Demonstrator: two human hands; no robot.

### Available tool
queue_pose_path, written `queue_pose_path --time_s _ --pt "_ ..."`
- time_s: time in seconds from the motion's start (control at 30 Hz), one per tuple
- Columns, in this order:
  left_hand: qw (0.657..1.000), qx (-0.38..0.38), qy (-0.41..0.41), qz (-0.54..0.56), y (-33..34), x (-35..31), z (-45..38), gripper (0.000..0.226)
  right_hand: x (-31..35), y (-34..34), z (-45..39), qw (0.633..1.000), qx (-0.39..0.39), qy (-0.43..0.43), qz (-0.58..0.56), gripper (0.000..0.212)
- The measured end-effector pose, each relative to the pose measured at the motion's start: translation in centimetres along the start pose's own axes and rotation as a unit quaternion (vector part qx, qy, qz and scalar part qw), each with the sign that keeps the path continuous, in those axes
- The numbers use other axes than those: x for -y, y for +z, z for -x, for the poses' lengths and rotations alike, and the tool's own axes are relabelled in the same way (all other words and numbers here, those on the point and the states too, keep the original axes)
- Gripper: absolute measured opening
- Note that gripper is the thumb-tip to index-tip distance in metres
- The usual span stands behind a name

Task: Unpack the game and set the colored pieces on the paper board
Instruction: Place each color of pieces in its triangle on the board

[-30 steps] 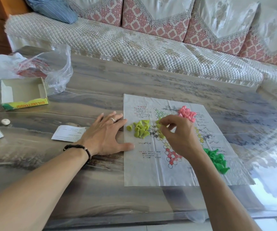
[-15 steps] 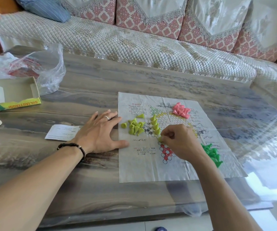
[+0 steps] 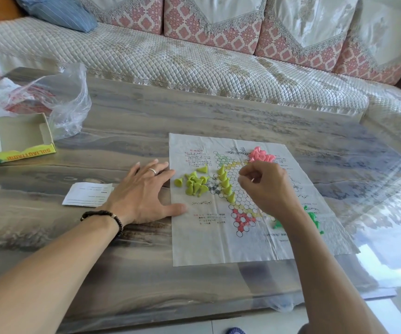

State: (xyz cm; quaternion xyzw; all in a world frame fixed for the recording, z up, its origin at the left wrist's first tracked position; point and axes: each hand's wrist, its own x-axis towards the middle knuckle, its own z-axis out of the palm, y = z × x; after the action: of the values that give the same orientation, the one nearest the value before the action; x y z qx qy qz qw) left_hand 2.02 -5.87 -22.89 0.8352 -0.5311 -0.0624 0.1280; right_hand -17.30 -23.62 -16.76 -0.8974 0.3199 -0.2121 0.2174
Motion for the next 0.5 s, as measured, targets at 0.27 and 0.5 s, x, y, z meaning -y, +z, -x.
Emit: queue_pose_path --time_s 0.27,0.5 --pt "1.000 0.005 -0.007 0.006 -0.2 0.0 0.0 0.114 3.6 4.2 -5.4 0.983 0.055 -0.119 0.132 0.020" --pt "1.000 -0.011 -0.009 0.013 -0.1 -0.1 -0.1 0.113 3.7 6.3 -7.7 0.964 0.138 -0.117 0.195 0.027"
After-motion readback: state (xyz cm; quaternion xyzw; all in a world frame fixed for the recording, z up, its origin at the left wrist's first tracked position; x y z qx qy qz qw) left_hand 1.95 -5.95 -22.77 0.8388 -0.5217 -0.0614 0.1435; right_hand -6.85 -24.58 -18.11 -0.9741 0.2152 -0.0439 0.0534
